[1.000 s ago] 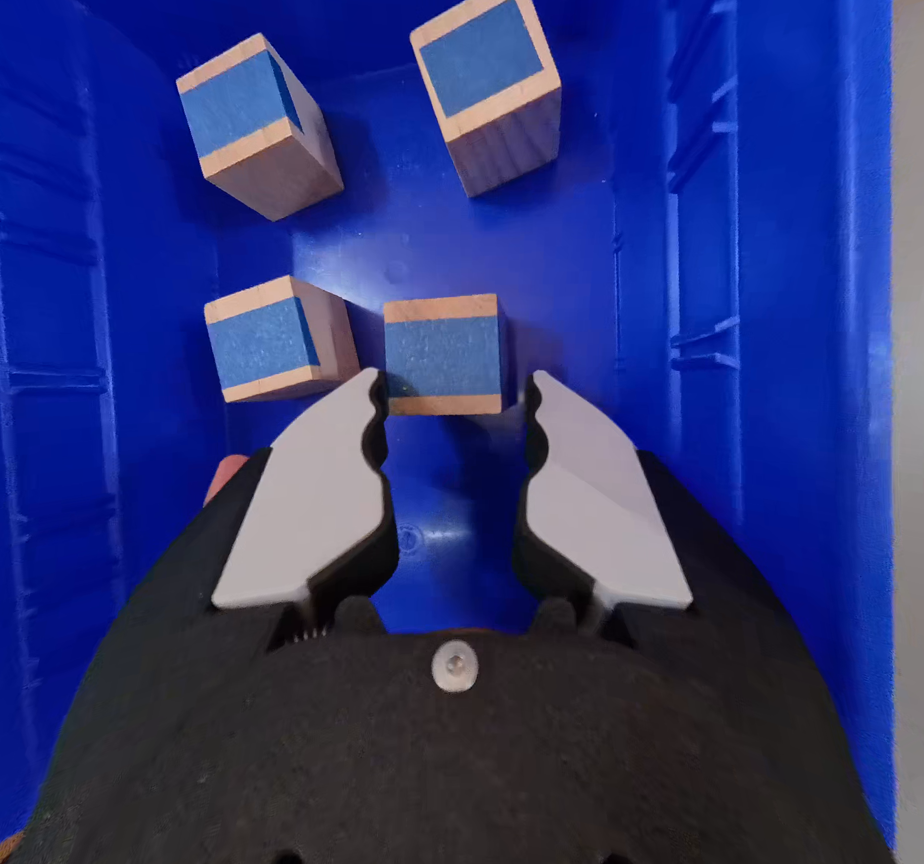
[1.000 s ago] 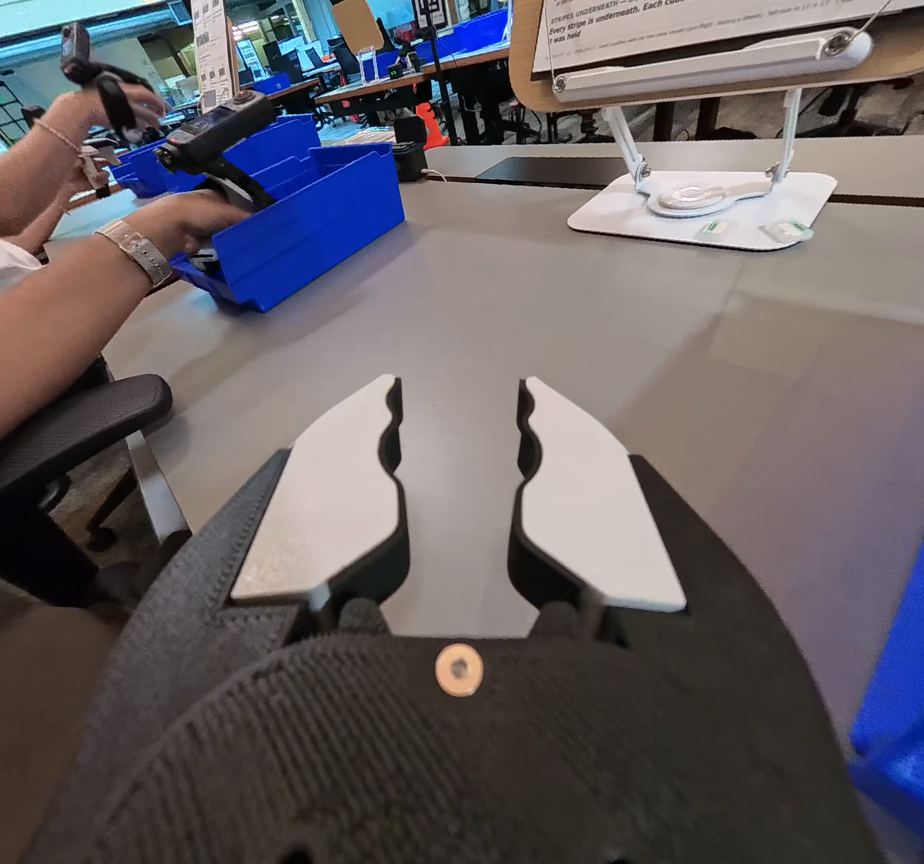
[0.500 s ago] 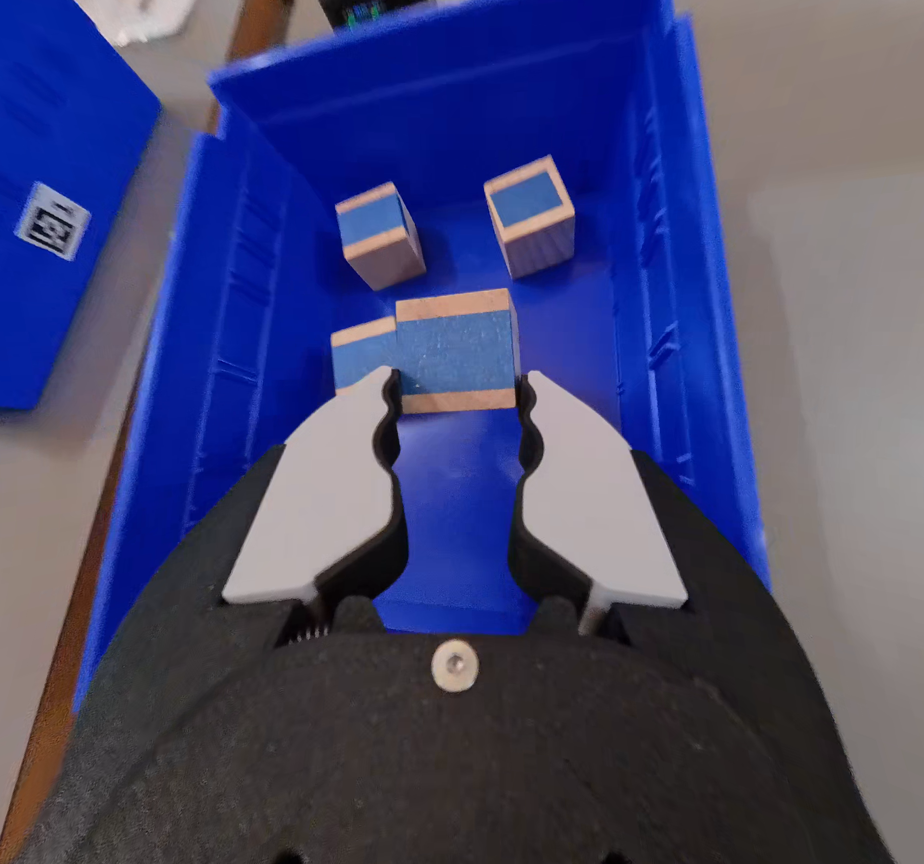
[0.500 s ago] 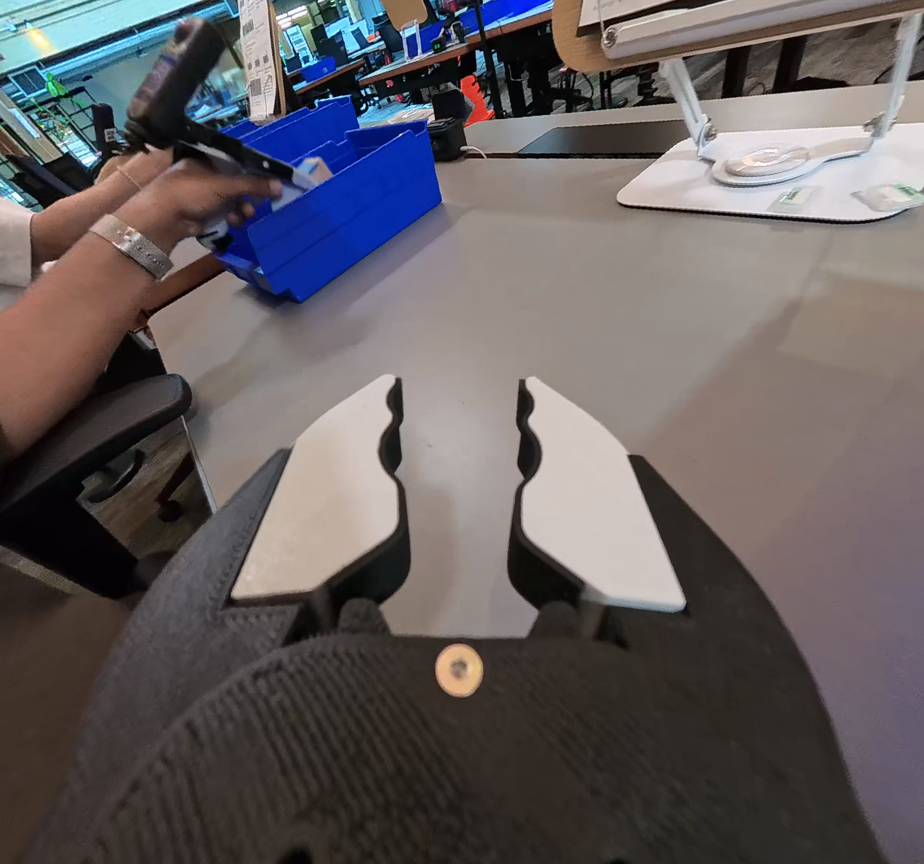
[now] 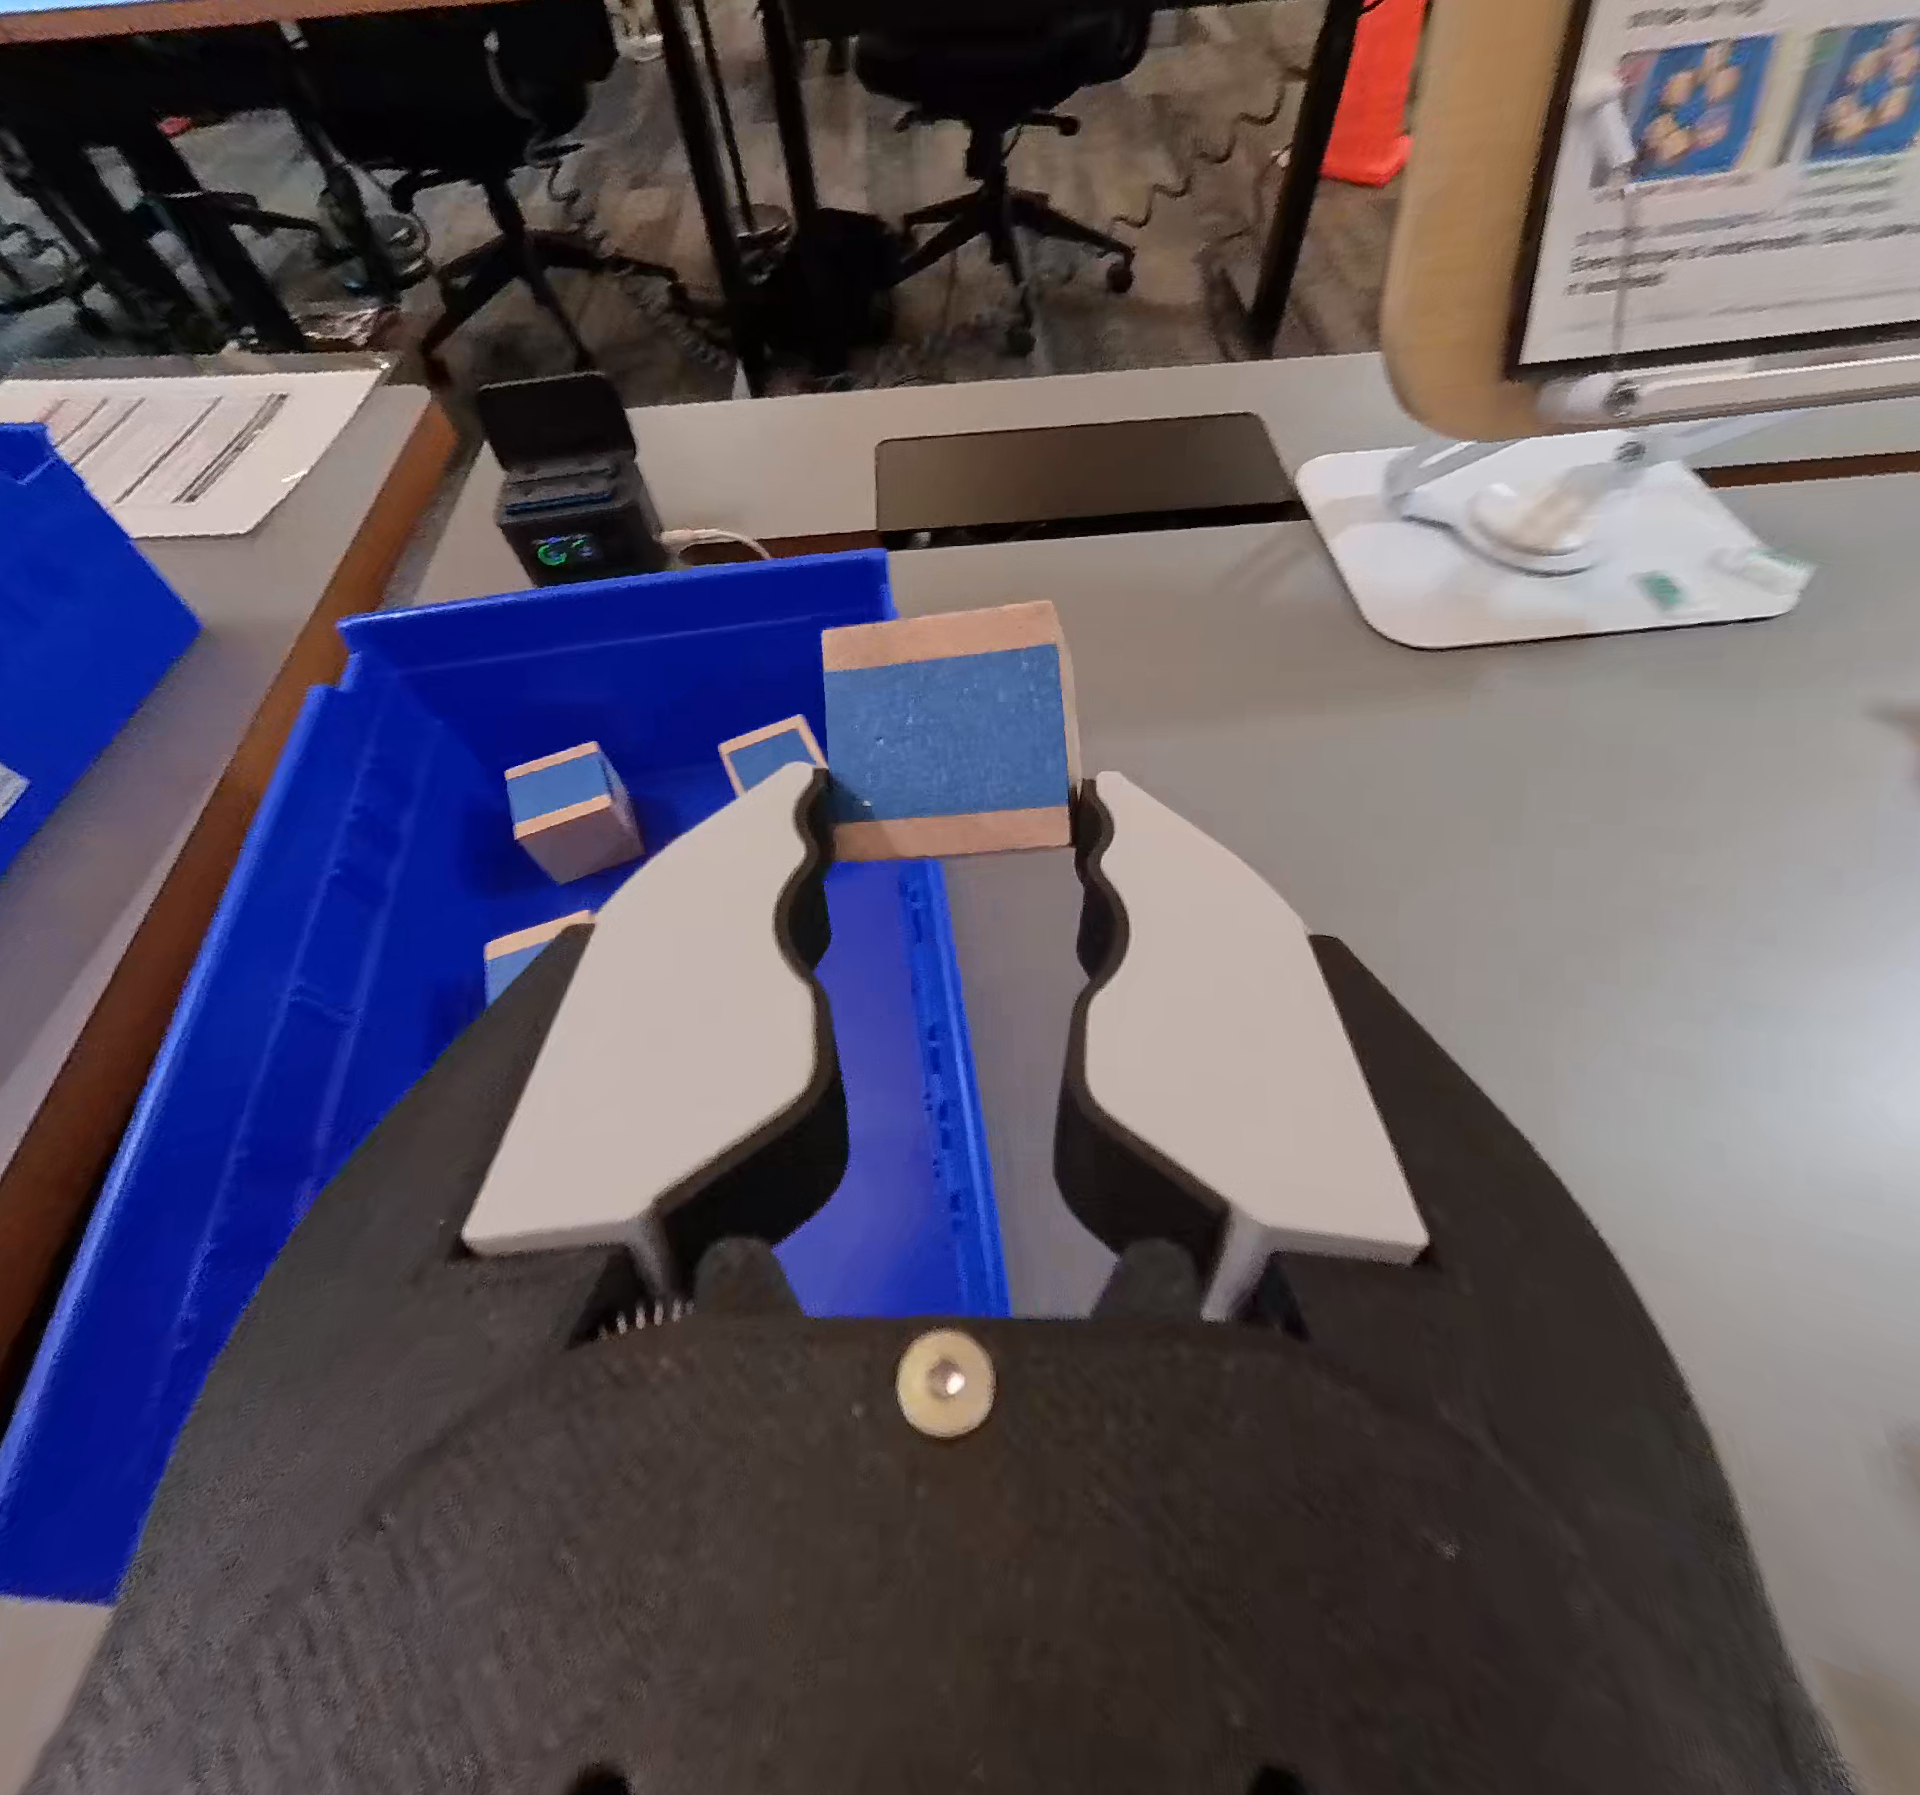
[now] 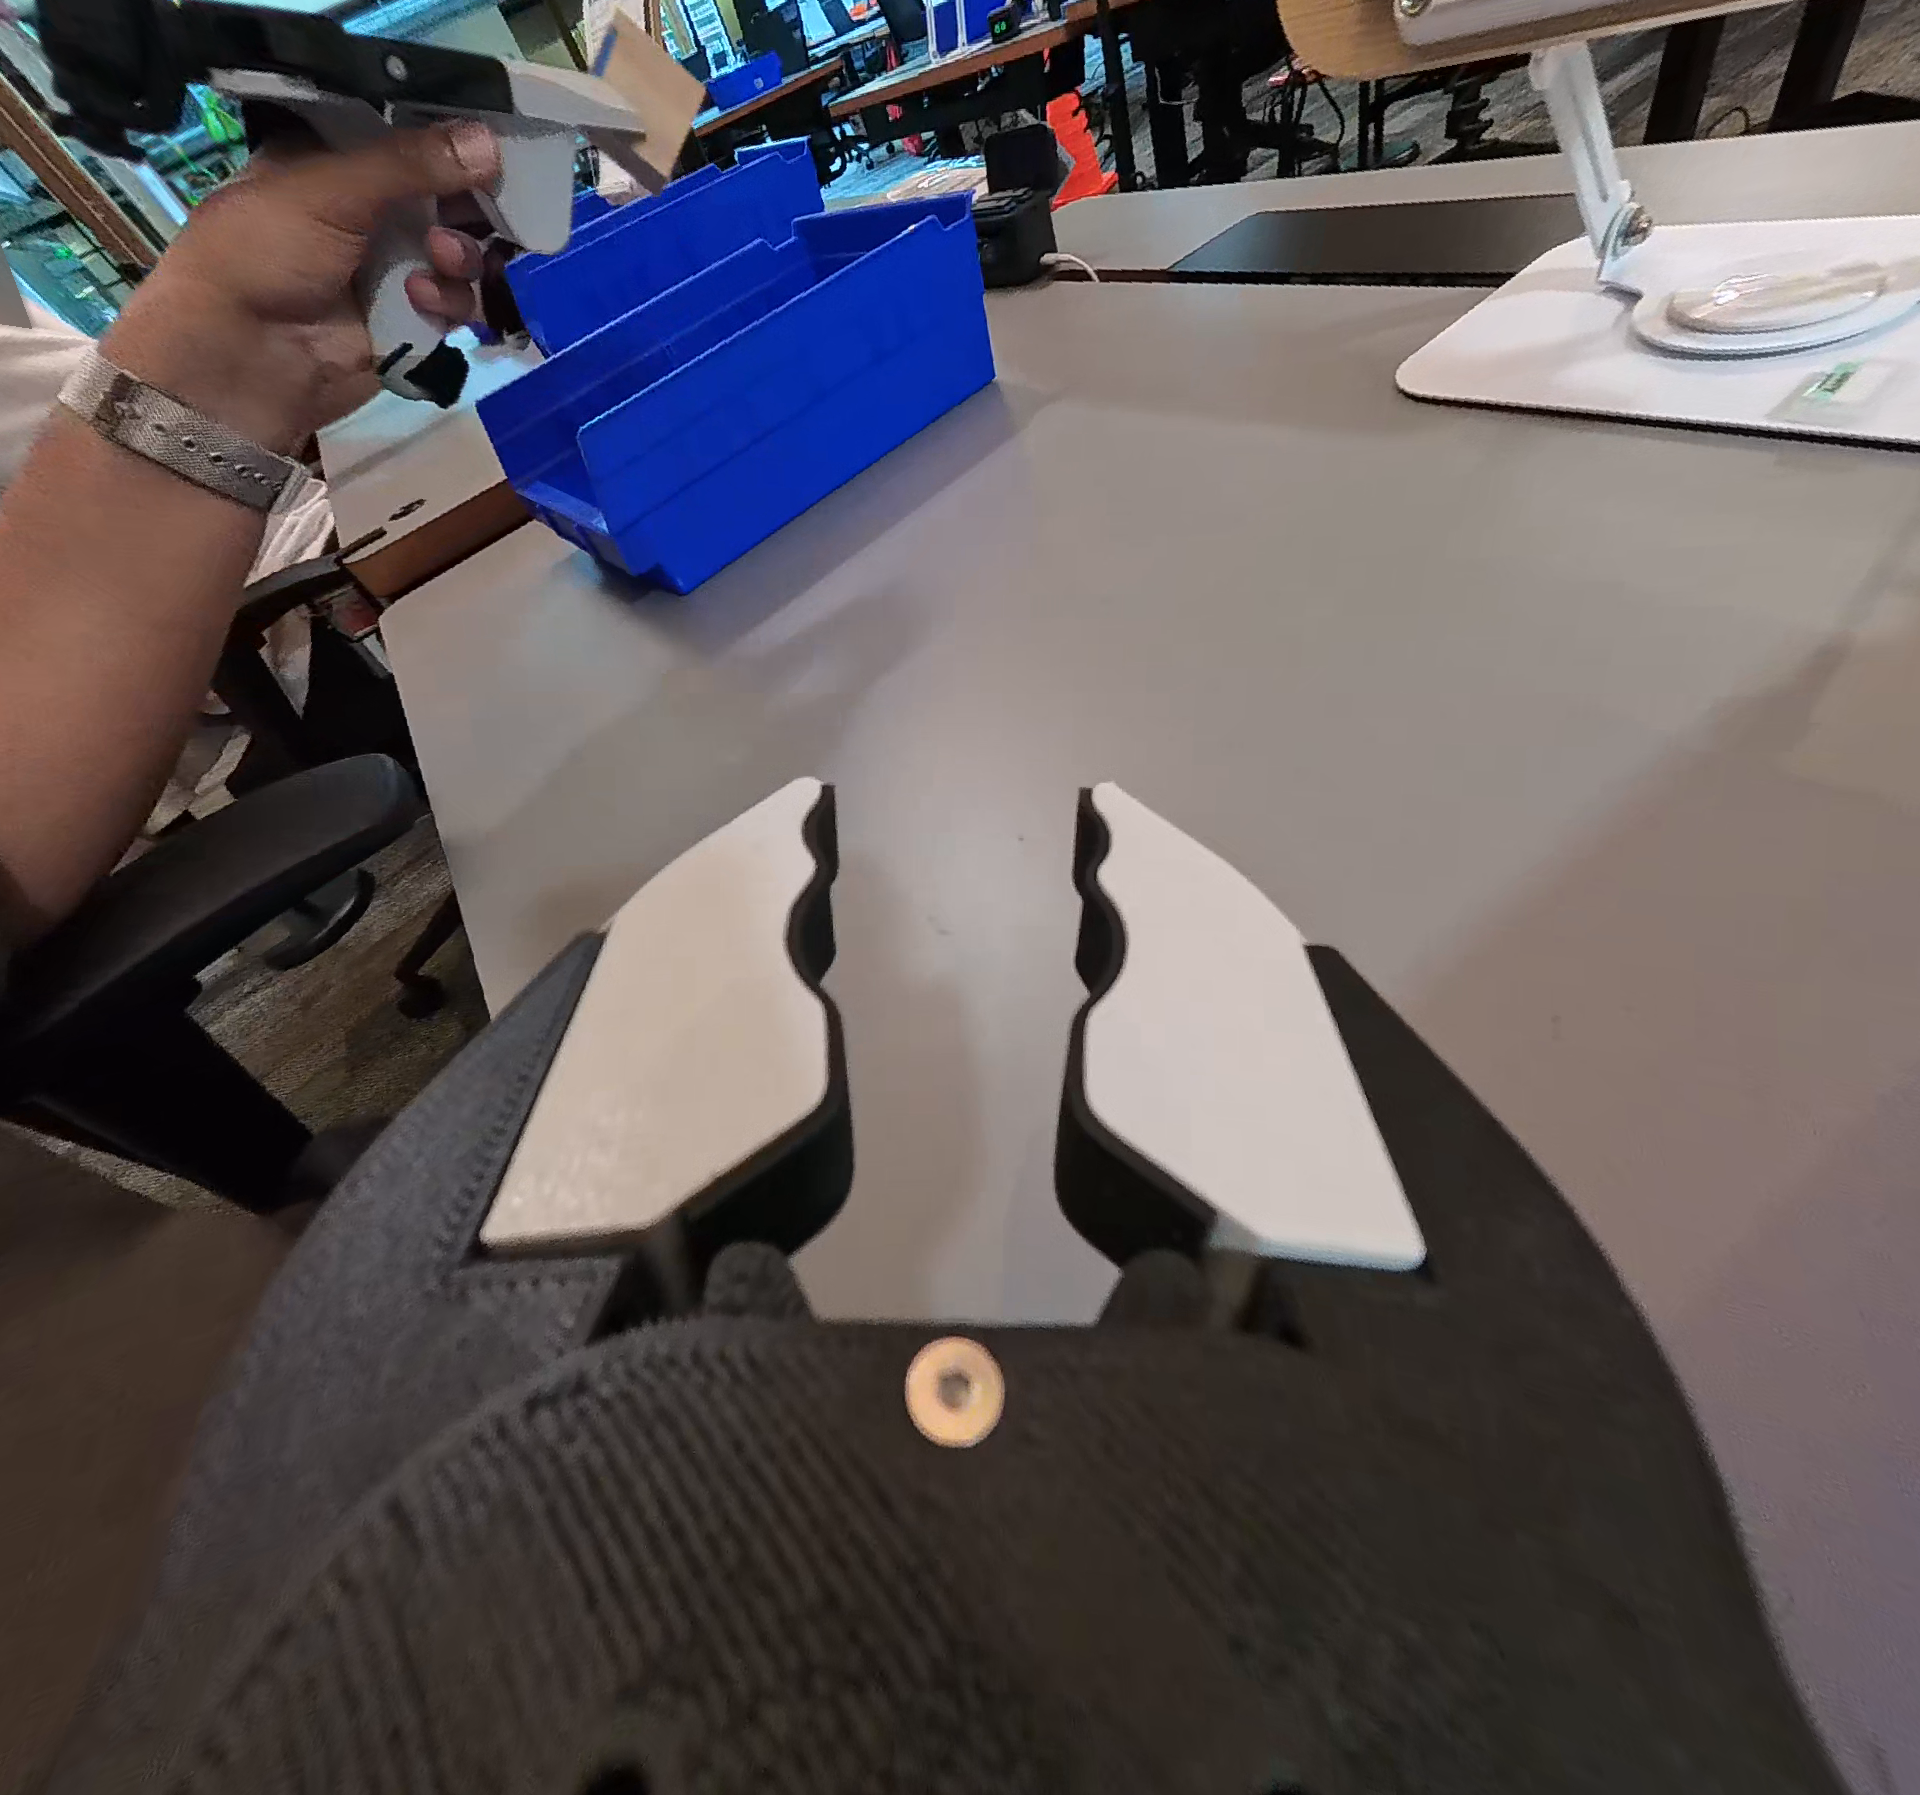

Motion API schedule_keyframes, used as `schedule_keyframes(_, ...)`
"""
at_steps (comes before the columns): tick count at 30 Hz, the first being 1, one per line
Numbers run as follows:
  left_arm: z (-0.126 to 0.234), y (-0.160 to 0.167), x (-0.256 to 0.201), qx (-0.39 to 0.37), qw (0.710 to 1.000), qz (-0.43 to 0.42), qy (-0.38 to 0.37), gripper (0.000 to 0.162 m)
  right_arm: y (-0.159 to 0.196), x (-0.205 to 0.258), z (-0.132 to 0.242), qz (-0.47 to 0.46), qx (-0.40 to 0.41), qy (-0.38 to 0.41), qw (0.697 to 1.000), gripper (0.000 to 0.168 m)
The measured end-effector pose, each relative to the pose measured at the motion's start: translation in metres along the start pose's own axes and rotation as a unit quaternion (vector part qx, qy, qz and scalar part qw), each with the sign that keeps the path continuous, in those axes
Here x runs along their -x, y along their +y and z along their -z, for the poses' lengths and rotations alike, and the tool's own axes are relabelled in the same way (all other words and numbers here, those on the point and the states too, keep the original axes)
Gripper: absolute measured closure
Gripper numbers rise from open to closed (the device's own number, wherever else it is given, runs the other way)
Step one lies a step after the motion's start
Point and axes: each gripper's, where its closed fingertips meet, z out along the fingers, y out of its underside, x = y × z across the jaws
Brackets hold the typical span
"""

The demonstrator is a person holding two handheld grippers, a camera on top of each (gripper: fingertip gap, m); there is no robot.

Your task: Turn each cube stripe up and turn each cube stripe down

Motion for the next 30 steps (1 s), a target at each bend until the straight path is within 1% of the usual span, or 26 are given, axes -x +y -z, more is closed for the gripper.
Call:
schedule_keyframes(6,0.005,-0.005,-0.015,-0.011,0.999,0.016,0.033,0.117,0.000,0.000,0.000,-0.001,0.002,-0.003,1.000,0.124)
schedule_keyframes(14,0.005,-0.007,-0.021,-0.019,0.994,0.067,0.082,0.117,0.002,0.000,-0.001,-0.004,0.007,-0.005,1.000,0.124)
schedule_keyframes(30,0.004,-0.006,-0.031,-0.019,0.991,0.077,0.104,0.118,0.005,0.000,-0.002,-0.013,0.013,-0.010,1.000,0.123)
